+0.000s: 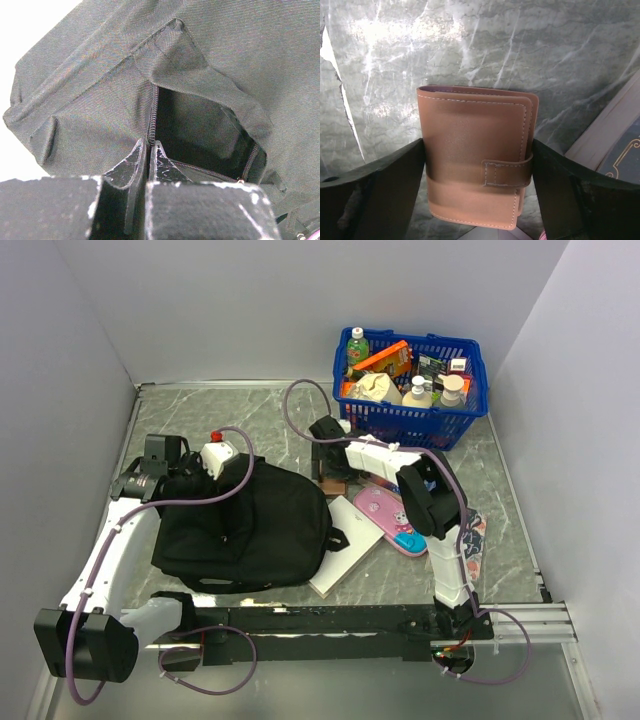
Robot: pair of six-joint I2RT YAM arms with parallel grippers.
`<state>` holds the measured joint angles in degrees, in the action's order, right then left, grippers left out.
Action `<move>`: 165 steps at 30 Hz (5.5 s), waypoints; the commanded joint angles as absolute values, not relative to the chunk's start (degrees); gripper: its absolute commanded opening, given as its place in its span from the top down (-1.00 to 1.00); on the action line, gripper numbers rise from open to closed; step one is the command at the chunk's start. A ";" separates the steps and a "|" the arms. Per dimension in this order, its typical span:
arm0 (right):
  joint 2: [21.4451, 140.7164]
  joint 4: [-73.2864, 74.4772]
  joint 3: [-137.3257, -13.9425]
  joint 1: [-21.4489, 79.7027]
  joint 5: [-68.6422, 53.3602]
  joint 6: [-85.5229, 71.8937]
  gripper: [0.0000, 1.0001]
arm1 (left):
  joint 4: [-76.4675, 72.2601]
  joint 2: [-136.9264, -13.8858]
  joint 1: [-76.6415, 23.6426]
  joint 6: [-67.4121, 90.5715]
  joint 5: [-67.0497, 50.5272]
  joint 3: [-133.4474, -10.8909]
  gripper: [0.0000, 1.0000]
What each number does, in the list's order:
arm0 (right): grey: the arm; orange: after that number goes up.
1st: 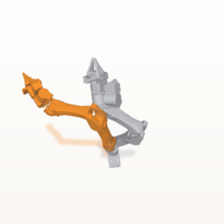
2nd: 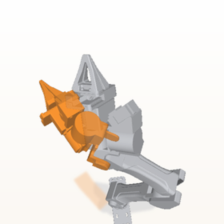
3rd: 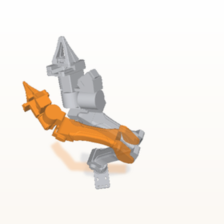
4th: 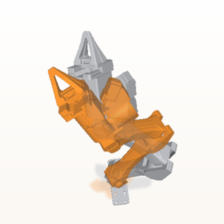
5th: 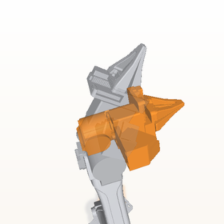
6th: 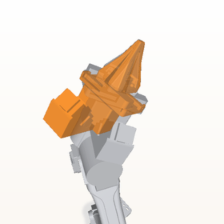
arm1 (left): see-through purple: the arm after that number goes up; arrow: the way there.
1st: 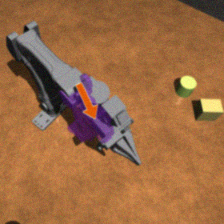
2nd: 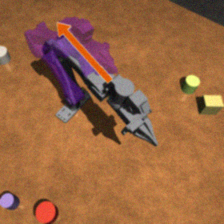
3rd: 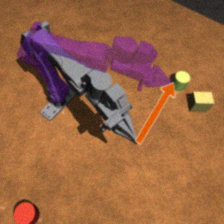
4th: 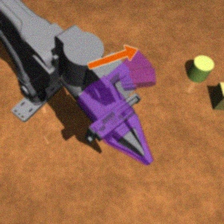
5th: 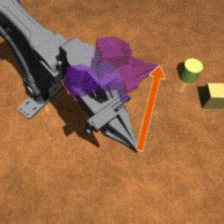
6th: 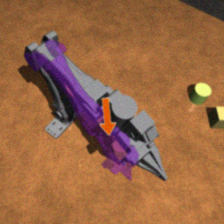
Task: Pack the student bag
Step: Pick up the personal item from the center of the board, then place the personal item in the student bag, then adjust the personal item in the student bag.
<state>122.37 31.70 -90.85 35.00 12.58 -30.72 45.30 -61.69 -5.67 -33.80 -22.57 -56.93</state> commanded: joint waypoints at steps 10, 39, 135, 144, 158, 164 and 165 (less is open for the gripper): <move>112.25 32.17 -88.94 34.98 13.71 -31.12 -0.43 | 43.59 -59.50 -5.54 -33.14 -25.75 -58.27 0.98; 90.70 18.03 -78.66 54.66 3.60 -42.28 -0.49 | 39.20 -59.68 -5.54 -24.97 -29.53 -53.53 0.98; 108.19 35.50 -90.52 68.55 32.69 -41.83 -0.72 | 39.81 -62.05 -5.54 -21.44 -33.75 -53.26 0.98; 103.37 36.82 -83.59 66.01 32.96 -45.00 -0.64 | 39.20 -62.05 -5.54 -21.45 -34.01 -52.56 0.98; 103.45 34.71 -82.27 71.28 36.75 -36.64 -0.78 | 38.85 -62.49 -5.54 -21.45 -33.75 -52.38 0.98; 98.62 32.63 -74.46 67.86 29.20 -42.71 -0.84 | 38.76 -62.75 -5.45 -21.36 -34.01 -52.29 0.98; 95.83 31.30 -71.31 66.72 27.27 -43.24 -0.85 | 38.85 -62.75 -5.54 -21.44 -33.93 -52.29 0.98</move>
